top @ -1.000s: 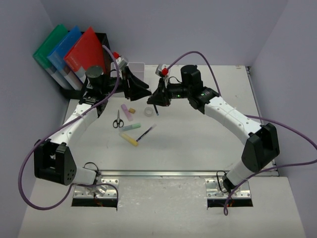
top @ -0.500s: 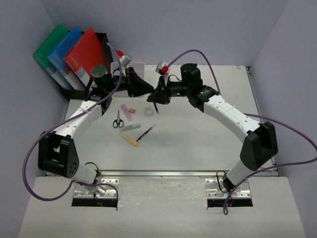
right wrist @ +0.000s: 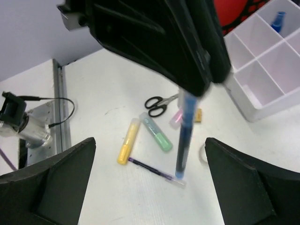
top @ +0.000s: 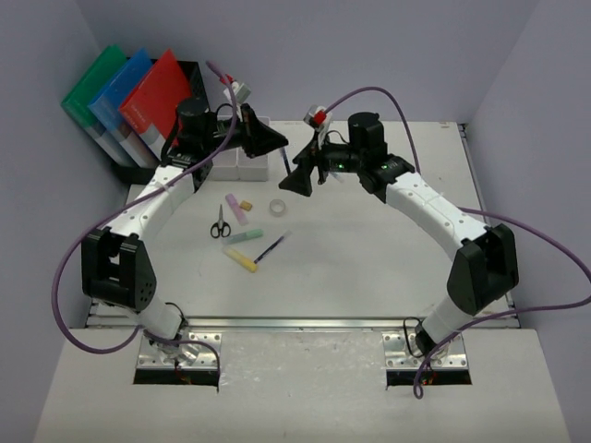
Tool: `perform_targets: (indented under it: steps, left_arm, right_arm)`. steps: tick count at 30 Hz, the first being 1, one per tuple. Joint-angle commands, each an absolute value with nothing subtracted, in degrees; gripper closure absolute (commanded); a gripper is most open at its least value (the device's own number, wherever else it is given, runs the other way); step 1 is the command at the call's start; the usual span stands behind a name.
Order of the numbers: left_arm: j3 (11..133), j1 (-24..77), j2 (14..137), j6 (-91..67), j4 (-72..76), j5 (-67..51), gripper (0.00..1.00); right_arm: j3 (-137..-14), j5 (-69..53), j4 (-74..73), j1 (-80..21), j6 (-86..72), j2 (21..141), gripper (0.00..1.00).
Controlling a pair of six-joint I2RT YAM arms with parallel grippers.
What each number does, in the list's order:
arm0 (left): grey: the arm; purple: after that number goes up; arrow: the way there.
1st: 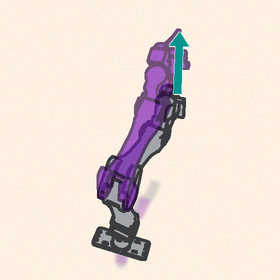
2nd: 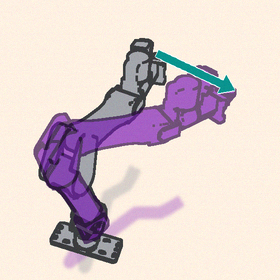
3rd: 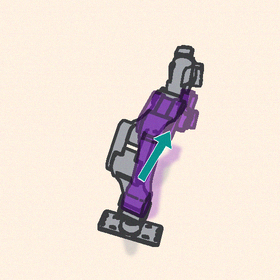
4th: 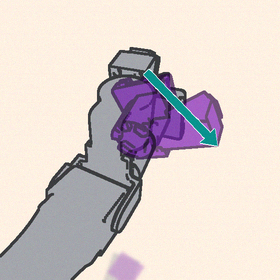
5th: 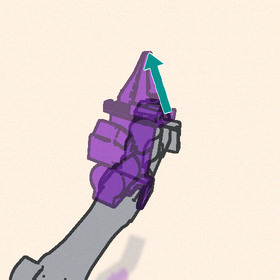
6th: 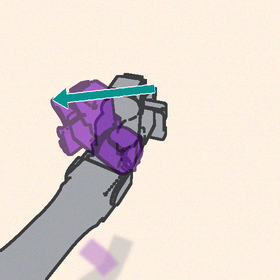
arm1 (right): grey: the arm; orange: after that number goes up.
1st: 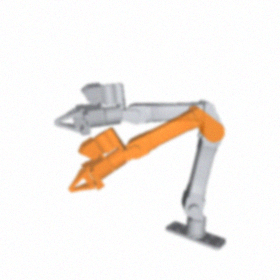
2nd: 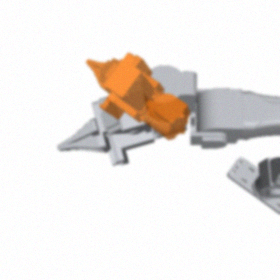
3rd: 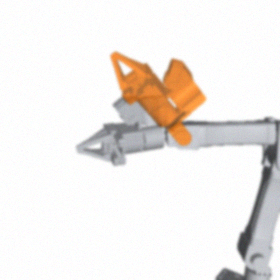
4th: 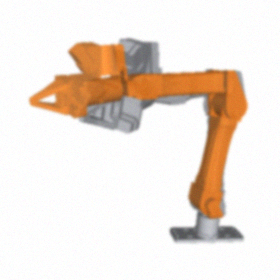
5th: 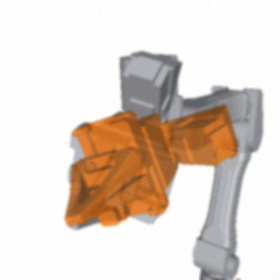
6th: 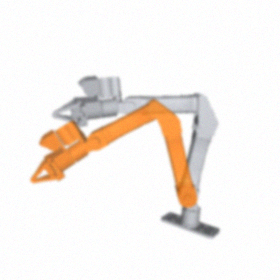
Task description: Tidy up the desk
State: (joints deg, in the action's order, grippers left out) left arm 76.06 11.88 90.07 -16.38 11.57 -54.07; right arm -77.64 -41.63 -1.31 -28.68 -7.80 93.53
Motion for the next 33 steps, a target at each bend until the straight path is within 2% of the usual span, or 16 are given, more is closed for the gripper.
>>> perform_targets:
  steps: [1, 7, 14, 23, 33]
  left_arm:
    - [85.6, 10.3, 94.1, -2.1, 4.2, -35.3, 1.00]
    - [91.3, 10.2, 102.3, 7.9, 8.4, -13.0, 1.00]
    - [96.7, 8.3, 112.6, 5.8, 16.8, -1.8, 1.00]
    - [106.0, 6.6, 121.9, 6.3, 19.6, -2.1, 1.00]
    - [103.7, 4.8, 117.9, 0.9, 18.4, -9.1, 1.00]
  right_arm:
    - [-76.4, -38.9, -1.3, -21.6, -10.8, 90.4, 0.01]
    - [-73.9, -39.8, -5.7, -12.0, -10.0, 86.8, 0.01]
    - [-72.1, -40.3, -8.7, -6.3, -9.5, 83.3, 0.01]
    - [-73.1, -38.7, -11.7, -5.4, -6.9, 80.9, 0.01]
    - [-71.0, -38.8, -12.2, -5.2, -6.2, 79.4, 0.01]
